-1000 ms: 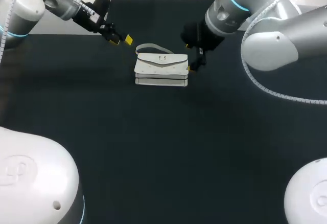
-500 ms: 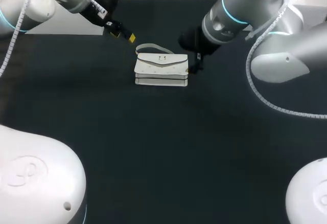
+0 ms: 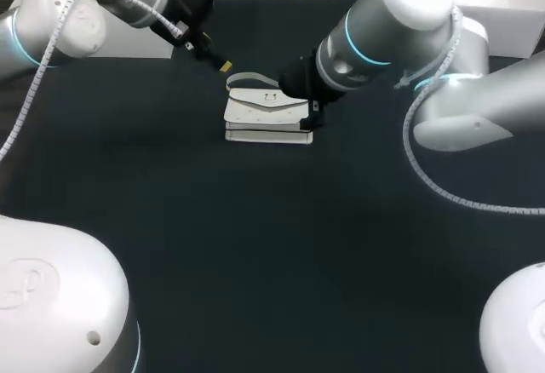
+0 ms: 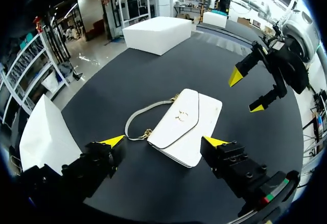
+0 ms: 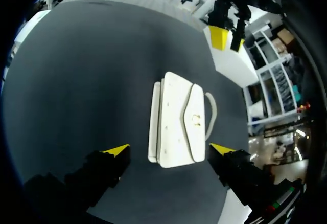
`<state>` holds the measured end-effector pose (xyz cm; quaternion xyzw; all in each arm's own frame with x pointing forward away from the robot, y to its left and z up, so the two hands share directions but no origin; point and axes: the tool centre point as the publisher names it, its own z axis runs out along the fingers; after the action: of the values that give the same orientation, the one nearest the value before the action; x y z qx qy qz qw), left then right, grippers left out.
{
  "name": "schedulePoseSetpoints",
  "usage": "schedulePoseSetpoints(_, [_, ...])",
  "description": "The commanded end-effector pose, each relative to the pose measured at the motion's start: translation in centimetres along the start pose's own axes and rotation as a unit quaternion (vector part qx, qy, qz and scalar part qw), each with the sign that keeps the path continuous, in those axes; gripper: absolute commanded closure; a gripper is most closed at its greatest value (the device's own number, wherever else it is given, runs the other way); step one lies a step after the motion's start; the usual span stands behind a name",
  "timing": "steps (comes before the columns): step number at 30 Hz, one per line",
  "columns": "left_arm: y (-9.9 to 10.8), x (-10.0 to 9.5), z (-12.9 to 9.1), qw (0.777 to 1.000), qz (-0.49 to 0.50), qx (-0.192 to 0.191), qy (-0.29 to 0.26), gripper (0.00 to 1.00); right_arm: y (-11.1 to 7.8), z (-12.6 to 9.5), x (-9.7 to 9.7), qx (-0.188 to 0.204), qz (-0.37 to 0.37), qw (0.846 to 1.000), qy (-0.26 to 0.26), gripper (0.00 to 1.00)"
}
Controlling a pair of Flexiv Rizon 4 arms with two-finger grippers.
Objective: Pick up the bag, open it, inspect its contents, close it, and place it on the opposite side
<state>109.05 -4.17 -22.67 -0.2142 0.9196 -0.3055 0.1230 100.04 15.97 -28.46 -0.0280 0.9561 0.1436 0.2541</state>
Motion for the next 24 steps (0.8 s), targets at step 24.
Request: schedulePoseSetpoints(24, [-0.5, 1.2, 2.8, 0.939, 0.338, 0.061, 0.013, 0.00, 0.5, 4.7, 2.3, 0.044, -0.016, 0.990, -0.133, 0.00])
